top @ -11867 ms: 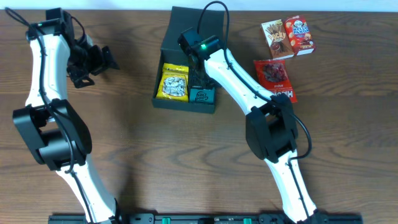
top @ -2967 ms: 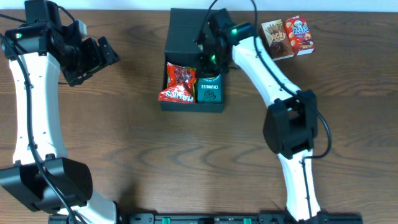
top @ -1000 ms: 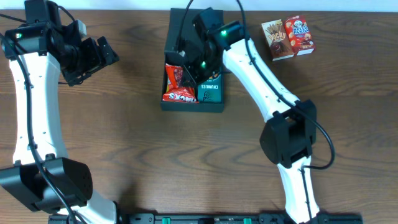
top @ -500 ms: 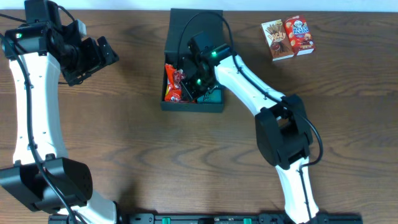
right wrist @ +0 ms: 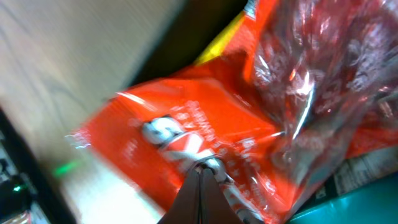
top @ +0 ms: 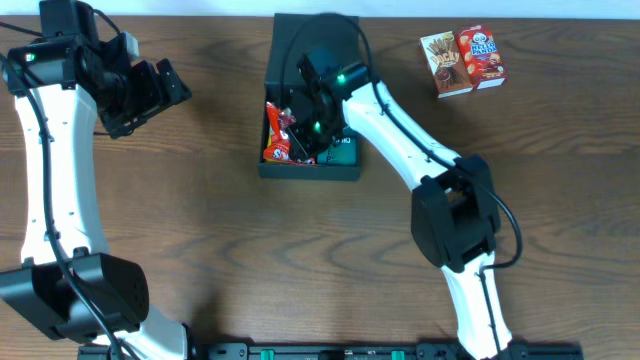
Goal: Pack container
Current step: 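Lift right gripper out of the box toward the remaining boxes, then reach right gripper down to the red Hello Panda box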
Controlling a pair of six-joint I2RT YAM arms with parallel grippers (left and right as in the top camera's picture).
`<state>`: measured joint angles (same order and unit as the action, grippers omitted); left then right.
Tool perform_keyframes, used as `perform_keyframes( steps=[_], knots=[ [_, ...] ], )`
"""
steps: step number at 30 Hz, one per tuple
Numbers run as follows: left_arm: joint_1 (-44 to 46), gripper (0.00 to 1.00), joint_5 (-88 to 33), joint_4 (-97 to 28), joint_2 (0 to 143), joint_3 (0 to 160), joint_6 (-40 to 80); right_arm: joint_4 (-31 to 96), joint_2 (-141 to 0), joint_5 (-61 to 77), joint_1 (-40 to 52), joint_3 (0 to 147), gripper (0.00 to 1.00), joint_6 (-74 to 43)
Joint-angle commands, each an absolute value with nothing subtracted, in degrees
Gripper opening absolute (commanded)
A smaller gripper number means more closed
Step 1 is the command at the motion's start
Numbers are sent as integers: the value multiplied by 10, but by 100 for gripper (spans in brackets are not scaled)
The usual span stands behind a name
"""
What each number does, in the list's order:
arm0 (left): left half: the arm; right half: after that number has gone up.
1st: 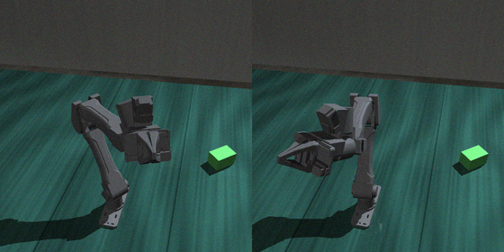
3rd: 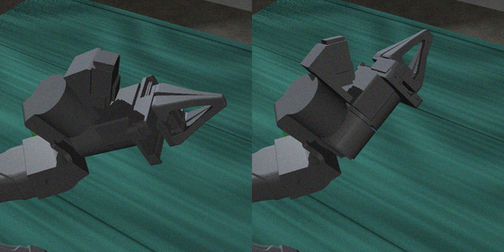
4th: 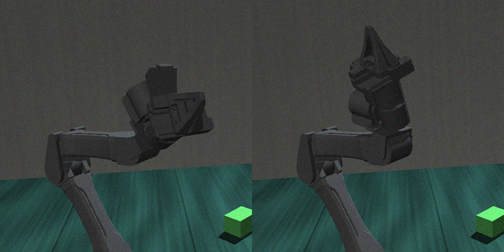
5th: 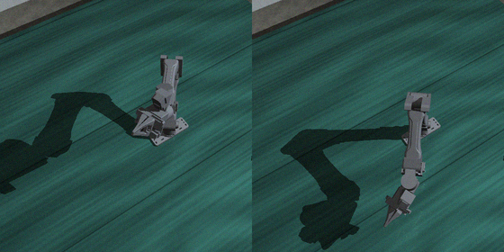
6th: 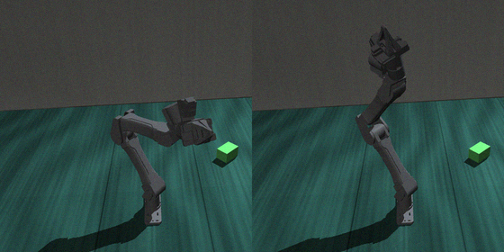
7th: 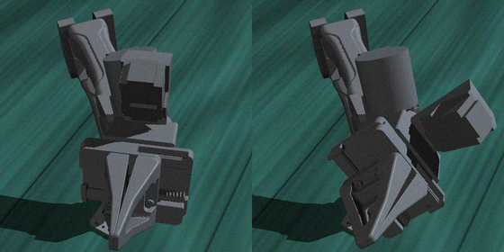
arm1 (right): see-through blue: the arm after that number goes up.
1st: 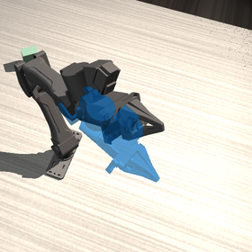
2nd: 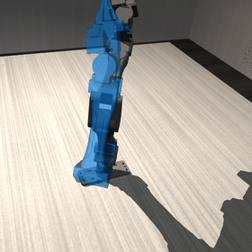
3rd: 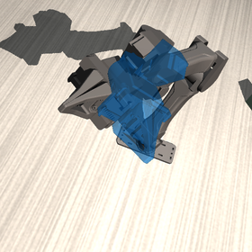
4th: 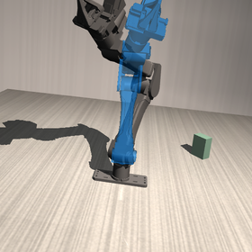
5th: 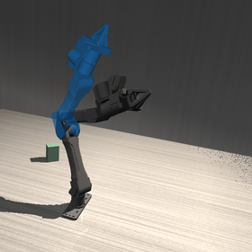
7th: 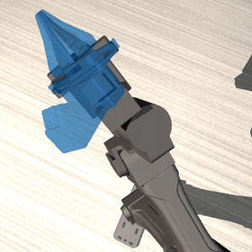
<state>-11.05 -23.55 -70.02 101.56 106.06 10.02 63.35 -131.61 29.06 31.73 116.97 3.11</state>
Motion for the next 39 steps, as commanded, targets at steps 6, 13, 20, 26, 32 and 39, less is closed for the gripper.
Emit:
perform_keyframes(
  steps=[6,13,20,26,32,39],
  knots=[
    [-112,95,-229,-701,1005,1071,88,687,-1319,217,259,1359,1,50],
    [-112,96,-222,-700,1005,1071,88,687,-1323,-19,141,1369,1,48],
    [-112,95,-220,-689,1005,1071,91,645,-1331,-32,37,1367,29,48],
    [-112,95,-220,-678,1005,1071,95,591,-1367,-42,-15,1367,99,65],
    [-112,95,-220,-668,1005,1071,115,497,-1409,-48,-51,1367,99,61],
    [-112,95,-220,-666,1005,1071,125,400,-1460,-70,-69,1367,99,32]
  ],
)
